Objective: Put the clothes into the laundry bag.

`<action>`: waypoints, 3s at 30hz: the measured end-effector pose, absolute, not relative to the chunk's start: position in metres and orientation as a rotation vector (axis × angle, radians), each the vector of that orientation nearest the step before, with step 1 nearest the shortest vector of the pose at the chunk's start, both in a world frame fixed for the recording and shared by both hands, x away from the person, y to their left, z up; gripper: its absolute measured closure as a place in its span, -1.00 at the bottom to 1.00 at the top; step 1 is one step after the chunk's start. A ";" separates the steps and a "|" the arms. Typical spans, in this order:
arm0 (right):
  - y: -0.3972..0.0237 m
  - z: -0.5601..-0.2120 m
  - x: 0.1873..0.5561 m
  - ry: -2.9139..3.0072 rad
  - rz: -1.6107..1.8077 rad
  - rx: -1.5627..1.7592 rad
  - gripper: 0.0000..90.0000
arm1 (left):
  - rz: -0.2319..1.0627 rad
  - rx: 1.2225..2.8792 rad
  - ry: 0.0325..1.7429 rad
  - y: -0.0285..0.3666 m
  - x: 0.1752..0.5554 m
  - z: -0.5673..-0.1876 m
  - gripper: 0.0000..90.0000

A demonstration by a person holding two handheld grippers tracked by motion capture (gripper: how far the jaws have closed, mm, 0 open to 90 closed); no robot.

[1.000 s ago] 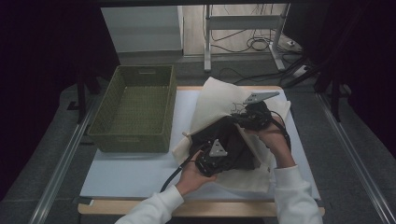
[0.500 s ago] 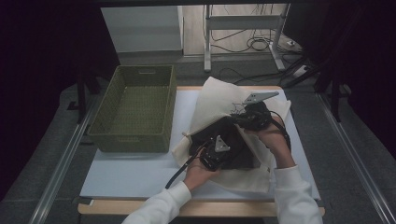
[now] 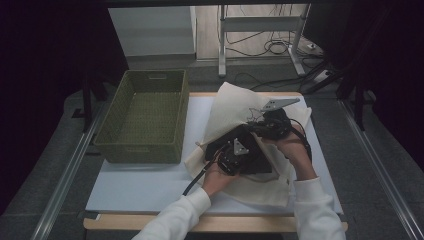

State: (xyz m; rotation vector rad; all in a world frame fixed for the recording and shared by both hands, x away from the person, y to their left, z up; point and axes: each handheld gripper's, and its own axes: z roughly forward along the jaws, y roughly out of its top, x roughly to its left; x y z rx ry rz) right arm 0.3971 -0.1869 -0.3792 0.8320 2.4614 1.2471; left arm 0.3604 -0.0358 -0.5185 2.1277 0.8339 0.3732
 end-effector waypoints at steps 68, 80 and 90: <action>-0.191 -0.377 0.397 2.440 1.270 0.844 0.90 | 0.330 2.164 0.845 -0.044 0.372 -0.533 1.00; -0.193 -0.375 0.396 2.432 1.285 0.842 0.90 | 0.406 2.166 0.873 -0.055 0.387 -0.532 1.00; -0.196 -0.376 0.397 2.434 1.291 0.843 0.90 | 0.406 2.155 0.886 -0.055 0.387 -0.531 1.00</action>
